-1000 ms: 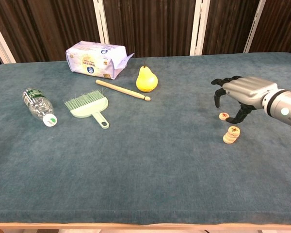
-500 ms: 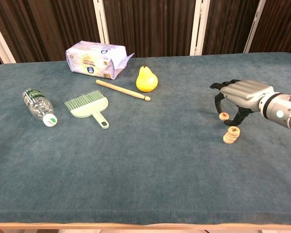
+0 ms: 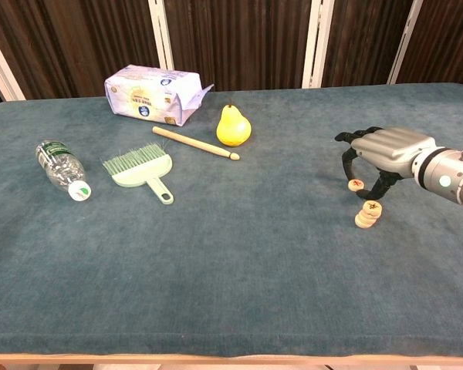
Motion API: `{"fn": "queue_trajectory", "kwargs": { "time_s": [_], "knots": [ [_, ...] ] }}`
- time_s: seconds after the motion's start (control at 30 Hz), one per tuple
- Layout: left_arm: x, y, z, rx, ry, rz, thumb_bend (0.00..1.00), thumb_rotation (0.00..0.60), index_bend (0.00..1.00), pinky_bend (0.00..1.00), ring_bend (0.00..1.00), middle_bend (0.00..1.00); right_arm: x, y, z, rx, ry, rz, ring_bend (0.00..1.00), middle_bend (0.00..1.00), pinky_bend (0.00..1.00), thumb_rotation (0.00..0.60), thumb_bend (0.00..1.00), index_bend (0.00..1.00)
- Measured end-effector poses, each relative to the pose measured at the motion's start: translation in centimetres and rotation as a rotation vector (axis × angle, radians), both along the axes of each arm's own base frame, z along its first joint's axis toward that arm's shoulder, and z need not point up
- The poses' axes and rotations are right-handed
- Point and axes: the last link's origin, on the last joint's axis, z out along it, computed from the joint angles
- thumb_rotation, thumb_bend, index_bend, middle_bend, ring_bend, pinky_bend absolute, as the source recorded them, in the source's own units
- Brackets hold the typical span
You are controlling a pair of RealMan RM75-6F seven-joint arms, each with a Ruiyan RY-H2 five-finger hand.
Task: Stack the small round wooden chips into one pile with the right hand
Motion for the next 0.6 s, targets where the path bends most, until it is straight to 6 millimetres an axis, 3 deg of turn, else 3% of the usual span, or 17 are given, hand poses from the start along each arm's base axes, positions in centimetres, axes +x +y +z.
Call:
{"fn": "queue_trajectory", "kwargs": {
  "time_s": [0.37, 0.6],
  "knots": [
    [0.0, -0.1, 0.0, 0.001, 0.004, -0.001, 0.5, 0.6, 0.0, 0.0, 0.0, 0.0, 1.0, 1.3, 1.8, -0.033, -0.076, 0.068, 0.0, 0.05, 0.0, 0.6, 0.55, 0.66],
    [0.0, 0.0, -0.1, 0.001, 0.008, 0.0, 0.5, 0.6, 0.0, 0.0, 0.0, 0.0, 1.6, 4.7, 3.8, 0.018, -0.159, 0.137, 0.0, 0.05, 0.0, 0.6, 0.55, 0.66]
  ]
}}
